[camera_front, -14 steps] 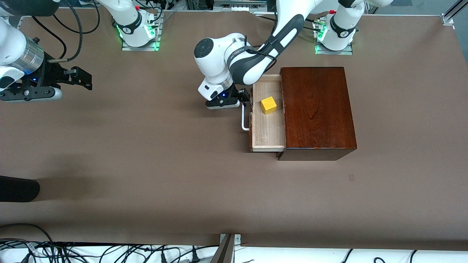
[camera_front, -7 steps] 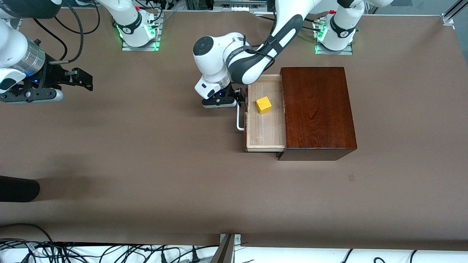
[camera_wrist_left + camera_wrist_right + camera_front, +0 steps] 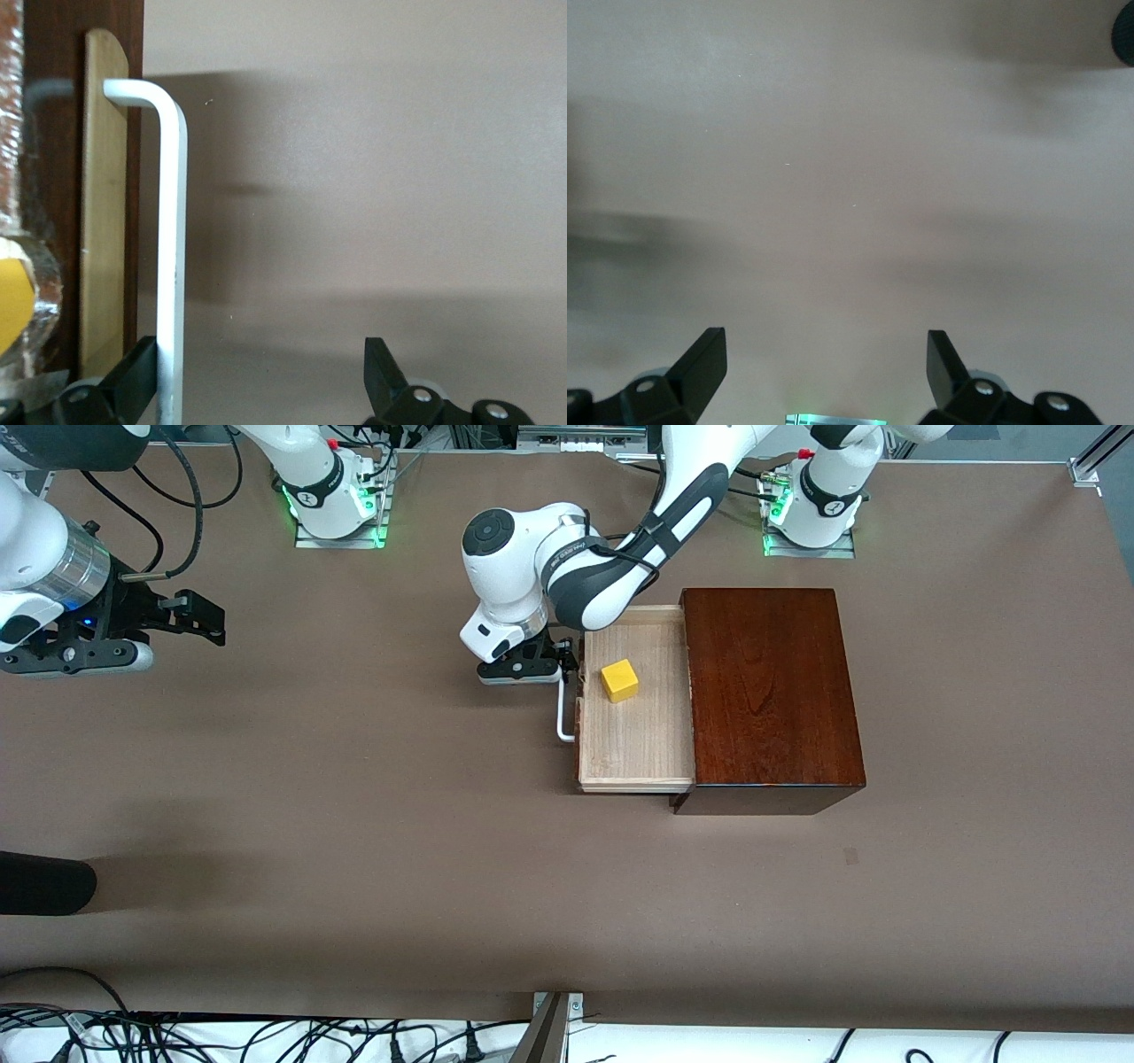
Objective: Open drawer, take yellow block, close drawer
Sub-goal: 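Pull the drawer handle outward with the left gripper, then release the handle and raise the left gripper while the right gripper reaches over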
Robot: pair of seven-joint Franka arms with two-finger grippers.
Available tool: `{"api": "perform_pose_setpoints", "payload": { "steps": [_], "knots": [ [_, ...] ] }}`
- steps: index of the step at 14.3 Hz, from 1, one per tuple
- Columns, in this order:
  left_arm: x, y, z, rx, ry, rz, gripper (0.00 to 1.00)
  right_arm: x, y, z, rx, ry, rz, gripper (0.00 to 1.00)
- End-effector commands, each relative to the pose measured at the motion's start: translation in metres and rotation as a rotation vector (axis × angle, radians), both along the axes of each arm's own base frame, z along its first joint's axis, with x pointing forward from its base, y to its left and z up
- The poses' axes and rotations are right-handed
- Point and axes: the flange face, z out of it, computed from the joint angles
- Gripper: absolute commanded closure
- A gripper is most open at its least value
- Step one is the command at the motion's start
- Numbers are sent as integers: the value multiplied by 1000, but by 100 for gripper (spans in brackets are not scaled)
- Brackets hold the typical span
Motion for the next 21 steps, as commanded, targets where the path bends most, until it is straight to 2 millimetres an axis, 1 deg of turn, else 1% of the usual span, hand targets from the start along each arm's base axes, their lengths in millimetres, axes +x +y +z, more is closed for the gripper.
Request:
{"api": "perform_pose_setpoints", "payload": {
  "steps": [1, 2, 3, 4, 5, 8, 9, 10, 11, 12, 14, 16, 18, 20, 21],
  "knots": [
    [3, 8, 13, 33, 9, -31, 0, -3, 0, 3, 15, 6, 7, 0],
    [2, 16, 17, 64, 20, -42, 0, -3, 1, 3, 15, 8, 8, 0],
    [5, 24, 25, 89, 28, -49, 0, -3, 1, 3, 15, 8, 8, 0],
    [7, 30, 37, 103, 33, -51, 0, -3, 1, 3, 15, 8, 8, 0],
    [7, 34, 52, 103, 39, -46, 0, -4, 1, 3, 15, 8, 8, 0],
    [-4, 36, 104, 27, 91, -3, 0, -4, 0, 3, 14, 14, 7, 0],
    [-5, 41, 121, 12, 96, 10, 0, -4, 0, 2, 14, 15, 8, 0],
    [1, 52, 134, 15, 97, 29, 0, -4, 0, 2, 14, 15, 7, 0],
    [1, 57, 145, 21, 97, 35, 0, -4, 0, 2, 14, 15, 7, 0],
    [6, 67, 154, 23, 103, 53, 0, -4, 0, 2, 14, 15, 7, 0],
    [25, 97, 181, -7, 131, 67, 0, -4, 0, 2, 14, 15, 7, 0],
    [50, 141, 212, -18, 135, 88, 0, -4, 0, 2, 14, 15, 5, 0],
    [73, 192, 244, -36, 141, 140, 0, -4, 1, 2, 14, 14, 1, 0],
    [82, 241, 270, -40, 170, 90, 0, -2, 2, 2, 16, 3, 2, 0],
    [82, 263, 281, -30, 172, 74, 0, -2, 3, 3, 16, 0, 1, 0]
  ]
}}
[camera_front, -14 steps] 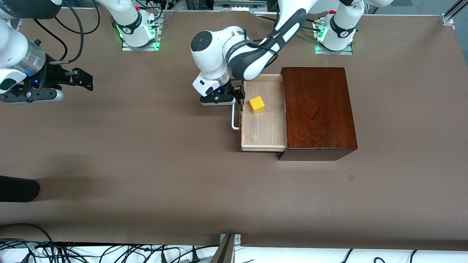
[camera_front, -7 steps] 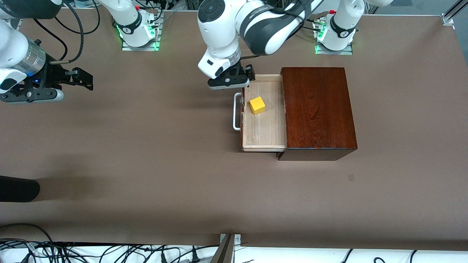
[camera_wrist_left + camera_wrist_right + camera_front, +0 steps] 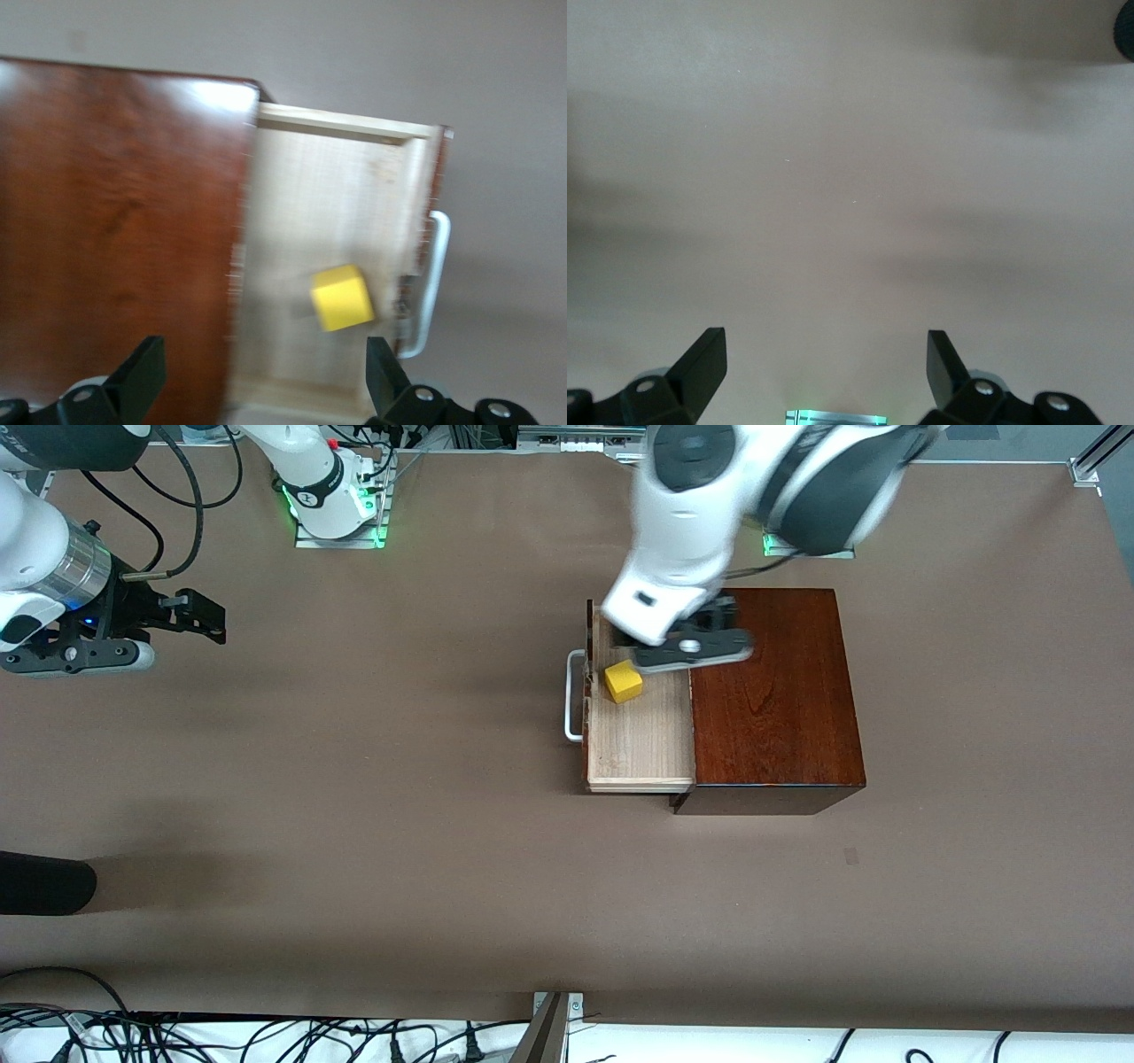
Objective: Open drawer, take yellow block, close drawer
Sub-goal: 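Release the handle and raise the left gripper while the right gripper reaches over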
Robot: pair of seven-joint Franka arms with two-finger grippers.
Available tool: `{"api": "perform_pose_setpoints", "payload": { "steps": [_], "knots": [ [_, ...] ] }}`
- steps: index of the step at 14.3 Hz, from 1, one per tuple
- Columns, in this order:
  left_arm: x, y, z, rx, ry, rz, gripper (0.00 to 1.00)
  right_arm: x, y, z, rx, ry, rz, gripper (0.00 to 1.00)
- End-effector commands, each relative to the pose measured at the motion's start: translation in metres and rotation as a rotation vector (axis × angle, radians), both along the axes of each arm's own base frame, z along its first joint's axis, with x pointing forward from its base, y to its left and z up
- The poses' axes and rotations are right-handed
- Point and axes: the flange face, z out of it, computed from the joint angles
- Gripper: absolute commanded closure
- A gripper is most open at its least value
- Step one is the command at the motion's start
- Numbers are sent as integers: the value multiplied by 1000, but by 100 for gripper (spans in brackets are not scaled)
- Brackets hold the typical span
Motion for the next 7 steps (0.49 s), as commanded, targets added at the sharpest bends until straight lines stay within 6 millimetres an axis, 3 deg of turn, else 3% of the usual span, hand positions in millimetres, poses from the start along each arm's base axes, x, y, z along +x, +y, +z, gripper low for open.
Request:
{"api": "perform_pose_setpoints", "payload": {
  "steps": [1, 4, 7],
  "knots": [
    [-15, 55, 31, 3, 14, -53, 0, -3, 7, 7, 17, -11, 5, 0],
    [-25, 113, 50, 13, 7, -95, 0, -7, 24, 10, 17, -8, 29, 0],
    [-29, 175, 57, -20, 26, -113, 0, -18, 83, 9, -2, -17, -64, 0]
  ]
}}
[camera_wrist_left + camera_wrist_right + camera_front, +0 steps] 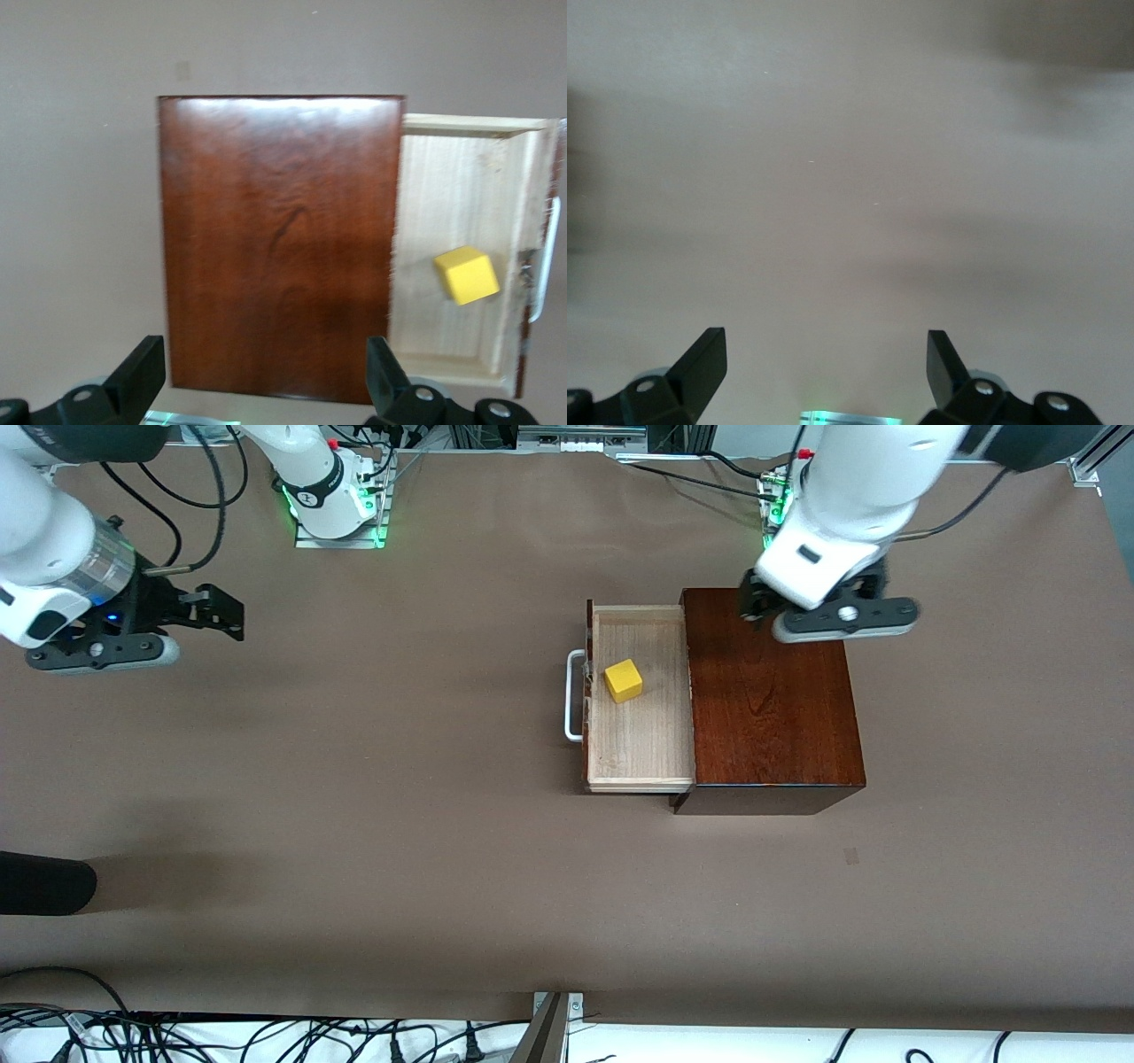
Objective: Open drawer, take yellow block, close drawer
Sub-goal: 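Release the handle and raise the left gripper while the right gripper reaches over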
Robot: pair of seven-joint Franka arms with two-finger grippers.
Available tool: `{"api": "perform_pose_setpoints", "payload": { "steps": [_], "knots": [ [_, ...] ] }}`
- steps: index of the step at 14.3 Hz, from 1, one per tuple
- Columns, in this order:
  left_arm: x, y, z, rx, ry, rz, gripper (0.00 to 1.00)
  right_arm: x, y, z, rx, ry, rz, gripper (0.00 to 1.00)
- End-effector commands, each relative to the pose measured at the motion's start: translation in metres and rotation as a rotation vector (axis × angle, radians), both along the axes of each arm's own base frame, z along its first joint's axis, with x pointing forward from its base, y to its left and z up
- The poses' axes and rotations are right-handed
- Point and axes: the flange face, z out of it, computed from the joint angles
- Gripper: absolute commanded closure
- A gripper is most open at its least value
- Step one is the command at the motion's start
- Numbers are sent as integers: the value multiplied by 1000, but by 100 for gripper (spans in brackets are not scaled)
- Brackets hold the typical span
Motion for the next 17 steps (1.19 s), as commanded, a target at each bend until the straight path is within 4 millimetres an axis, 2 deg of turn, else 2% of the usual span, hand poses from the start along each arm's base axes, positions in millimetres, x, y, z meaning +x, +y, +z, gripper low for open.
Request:
{"api": "perform_pose_setpoints", "payload": {
  "steps": [1, 3, 5, 7, 9, 13, 15, 17],
  "knots": [
    [-17, 58, 0, -34, 27, -41, 0, -17, 62, 5, -11, -16, -85, 0],
    [-15, 86, -2, -41, 32, -40, 0, -28, 108, -2, -26, -23, -182, 0],
    [-12, 112, -4, -51, 38, -52, 0, -40, 144, -4, -20, -28, -274, 0],
    [-11, 136, -4, -63, 41, -56, 0, -45, 168, -6, 19, -14, -375, 0],
    [-9, 157, -4, -74, 38, -65, 0, -61, 202, -6, 23, -26, -413, 0],
    [-9, 171, -5, -79, 40, -59, 0, -82, 262, -25, 25, -40, -530, 0],
    [-9, 172, -4, -79, 40, -57, 0, -94, 294, -41, 18, -41, -591, 0],
    [-6, 173, -3, -82, 41, -52, 0, -95, 328, -50, 47, -58, -746, 0]
  ]
}}
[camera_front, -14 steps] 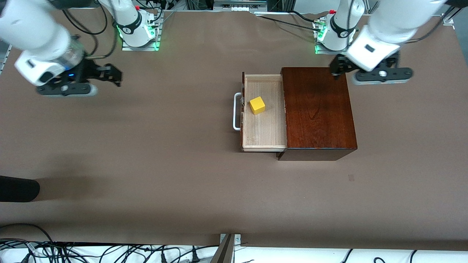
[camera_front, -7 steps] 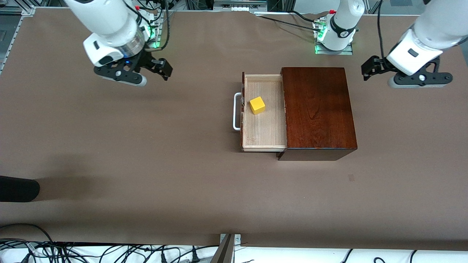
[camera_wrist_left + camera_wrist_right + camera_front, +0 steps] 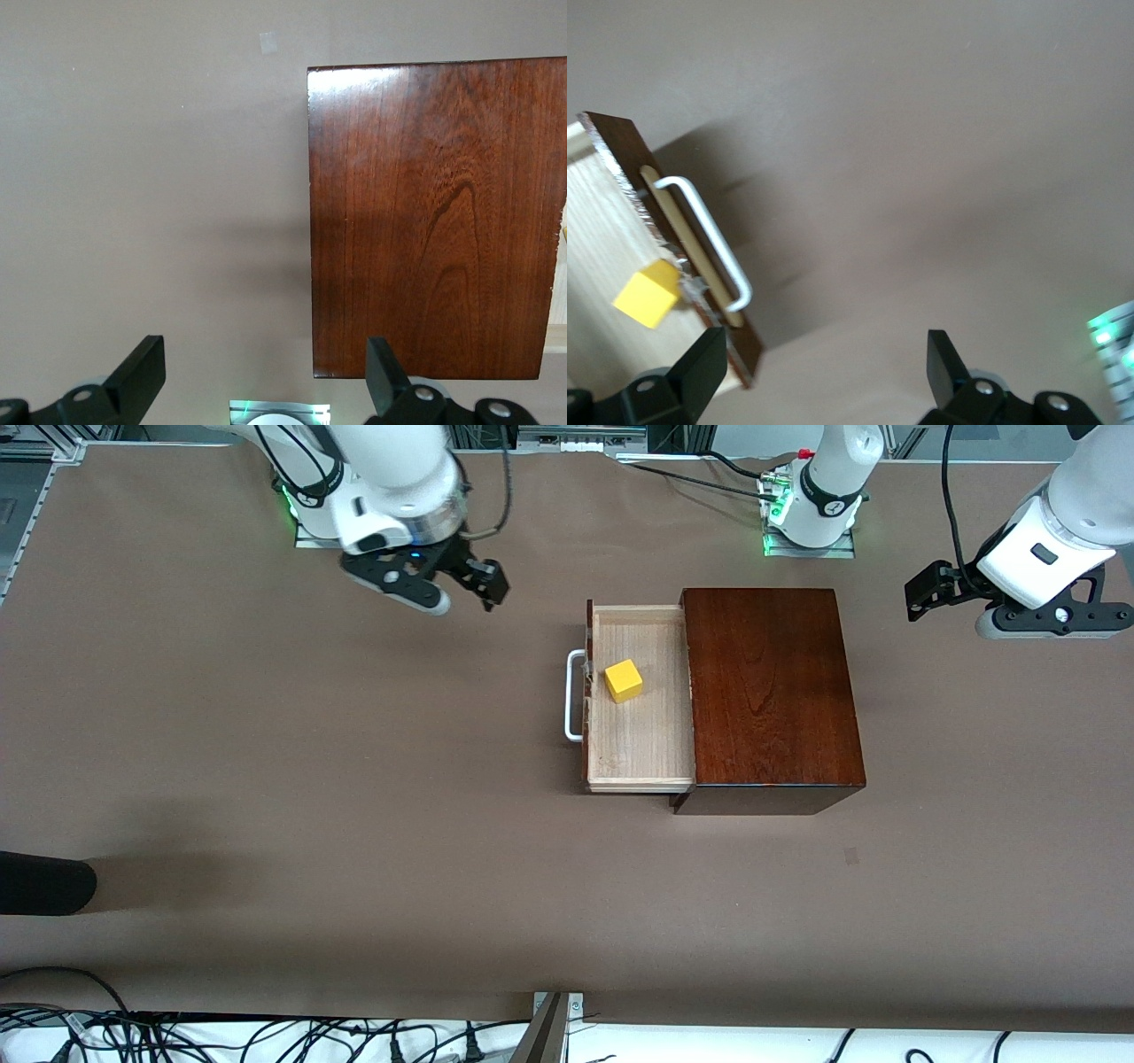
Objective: Open drawer, take yellow block, close drawer
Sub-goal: 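Lower the open right gripper over the yellow cube in the drawer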
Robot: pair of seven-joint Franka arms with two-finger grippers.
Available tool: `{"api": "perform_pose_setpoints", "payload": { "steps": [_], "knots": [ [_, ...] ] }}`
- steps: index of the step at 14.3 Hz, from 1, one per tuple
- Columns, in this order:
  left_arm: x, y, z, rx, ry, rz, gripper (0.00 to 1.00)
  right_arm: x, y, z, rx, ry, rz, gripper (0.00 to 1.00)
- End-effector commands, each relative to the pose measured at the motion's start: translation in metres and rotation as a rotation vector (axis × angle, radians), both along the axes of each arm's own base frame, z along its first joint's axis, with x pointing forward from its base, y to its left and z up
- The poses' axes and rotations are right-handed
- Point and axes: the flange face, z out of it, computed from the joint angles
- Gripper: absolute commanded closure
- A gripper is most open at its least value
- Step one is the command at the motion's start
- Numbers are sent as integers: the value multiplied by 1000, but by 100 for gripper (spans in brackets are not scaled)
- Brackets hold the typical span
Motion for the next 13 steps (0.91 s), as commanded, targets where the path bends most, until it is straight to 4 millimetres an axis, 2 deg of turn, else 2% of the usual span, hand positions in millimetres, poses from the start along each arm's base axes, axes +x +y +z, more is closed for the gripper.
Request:
{"api": "perform_pose_setpoints", "payload": {
  "steps": [1, 3, 6, 7, 8, 11, 13],
  "knots": [
    [-3, 3, 4, -41, -10, -13, 0, 3, 44, -6, 32, -9, -217, 0],
    [0, 4, 0, -41, -7, -10, 0, 10, 61, -5, 46, -1, -410, 0],
    [4, 6, 3, -40, -19, -5, 0, 7, 100, -11, 70, 7, -618, 0],
    [6, 16, 4, -42, -29, 13, 0, 3, 116, -14, 94, 3, -661, 0],
    [6, 22, 3, -42, -28, 25, 0, 1, 125, -21, 100, 6, -695, 0],
    [12, 22, -4, -26, -14, 17, 0, -11, 156, -48, 115, 11, -766, 0],
    [22, 21, 3, -34, -35, 19, 0, -8, 168, -64, 137, 11, -822, 0]
  ]
}}
